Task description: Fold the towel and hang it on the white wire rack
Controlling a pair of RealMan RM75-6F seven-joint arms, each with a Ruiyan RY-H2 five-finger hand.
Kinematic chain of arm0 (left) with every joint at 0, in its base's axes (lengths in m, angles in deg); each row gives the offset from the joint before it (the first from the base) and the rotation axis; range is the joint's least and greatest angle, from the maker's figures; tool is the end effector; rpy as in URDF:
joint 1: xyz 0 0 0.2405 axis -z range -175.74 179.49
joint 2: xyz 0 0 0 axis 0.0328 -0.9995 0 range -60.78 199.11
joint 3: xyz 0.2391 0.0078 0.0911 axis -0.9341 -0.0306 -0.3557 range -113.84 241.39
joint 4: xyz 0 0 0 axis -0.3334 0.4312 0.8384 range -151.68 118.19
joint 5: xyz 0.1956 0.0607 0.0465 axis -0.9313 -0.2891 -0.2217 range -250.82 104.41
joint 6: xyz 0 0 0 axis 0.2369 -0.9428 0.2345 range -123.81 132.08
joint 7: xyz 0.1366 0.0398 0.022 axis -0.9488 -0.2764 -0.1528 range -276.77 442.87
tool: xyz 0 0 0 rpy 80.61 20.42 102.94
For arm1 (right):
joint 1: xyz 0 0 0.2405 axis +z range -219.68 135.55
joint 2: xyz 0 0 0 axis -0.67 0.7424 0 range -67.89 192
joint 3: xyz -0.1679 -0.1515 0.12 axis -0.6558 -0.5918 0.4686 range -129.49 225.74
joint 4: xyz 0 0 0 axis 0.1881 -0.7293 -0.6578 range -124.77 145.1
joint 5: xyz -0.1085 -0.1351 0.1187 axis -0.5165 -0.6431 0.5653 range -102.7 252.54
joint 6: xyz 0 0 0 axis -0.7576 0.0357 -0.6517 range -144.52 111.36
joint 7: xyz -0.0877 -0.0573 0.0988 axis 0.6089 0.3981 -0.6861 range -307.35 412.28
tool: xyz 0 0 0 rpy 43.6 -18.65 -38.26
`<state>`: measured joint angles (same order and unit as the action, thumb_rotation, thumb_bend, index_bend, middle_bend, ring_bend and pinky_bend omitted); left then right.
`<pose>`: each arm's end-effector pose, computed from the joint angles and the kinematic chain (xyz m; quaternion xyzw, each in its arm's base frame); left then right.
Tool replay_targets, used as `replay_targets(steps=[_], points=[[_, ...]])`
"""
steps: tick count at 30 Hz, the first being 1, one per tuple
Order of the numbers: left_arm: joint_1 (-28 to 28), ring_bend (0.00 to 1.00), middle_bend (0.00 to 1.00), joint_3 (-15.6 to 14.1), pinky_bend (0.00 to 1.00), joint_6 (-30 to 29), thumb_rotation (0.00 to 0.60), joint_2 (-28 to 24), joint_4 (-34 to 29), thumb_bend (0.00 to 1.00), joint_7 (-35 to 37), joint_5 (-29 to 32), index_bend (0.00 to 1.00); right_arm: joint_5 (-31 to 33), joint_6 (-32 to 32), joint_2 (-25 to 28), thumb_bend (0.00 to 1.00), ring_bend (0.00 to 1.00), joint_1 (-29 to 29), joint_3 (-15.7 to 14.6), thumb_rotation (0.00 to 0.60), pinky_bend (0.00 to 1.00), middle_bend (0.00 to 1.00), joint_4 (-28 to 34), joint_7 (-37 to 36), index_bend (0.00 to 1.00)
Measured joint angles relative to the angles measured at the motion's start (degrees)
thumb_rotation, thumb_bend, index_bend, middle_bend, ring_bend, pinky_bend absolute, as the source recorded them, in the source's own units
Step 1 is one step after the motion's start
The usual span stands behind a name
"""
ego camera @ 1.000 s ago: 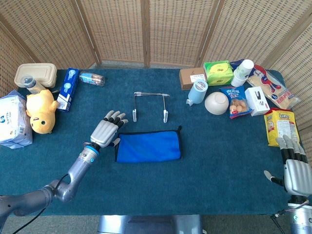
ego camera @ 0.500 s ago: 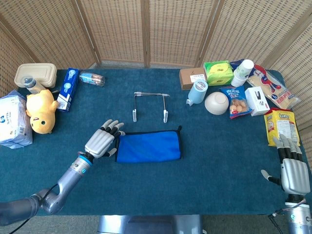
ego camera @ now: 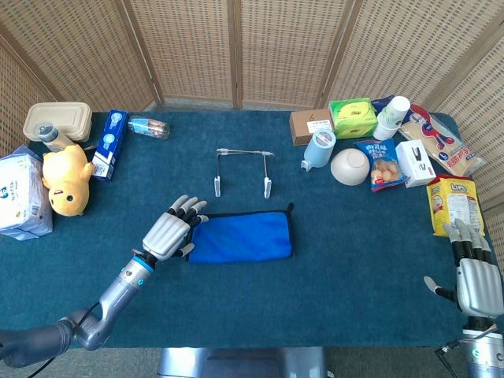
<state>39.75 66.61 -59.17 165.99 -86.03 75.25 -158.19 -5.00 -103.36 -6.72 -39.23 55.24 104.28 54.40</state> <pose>-0.1758 0.3145 -0.0473 -0.7750 -0.2932 -0.4084 0.3829 -0.3112 -0.1833 0.1500 0.5196 -0.4173 0.4119 0.6214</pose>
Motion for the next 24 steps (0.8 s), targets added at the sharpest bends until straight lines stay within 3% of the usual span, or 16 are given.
replay_targets(steps=[9, 24], points=[[0.52, 0.00, 0.05, -0.65, 0.00, 3.40, 0.600, -0.46, -1.15, 0.34, -2.62, 0.75, 0.24, 0.03, -0.07, 0.07, 0.11, 0.00, -0.27, -0.07, 0.600, 0.00, 0.02, -0.13, -0.42, 0.00], [-0.86, 0.00, 0.04, -0.72, 0.00, 5.10, 0.600, -7.53, -8.05, 0.34, -8.81, 4.62, 0.23, -0.34, -0.75, 0.38, 0.11, 0.00, -0.54, 0.20, 0.600, 0.00, 0.02, 0.38, -0.73, 0.00]])
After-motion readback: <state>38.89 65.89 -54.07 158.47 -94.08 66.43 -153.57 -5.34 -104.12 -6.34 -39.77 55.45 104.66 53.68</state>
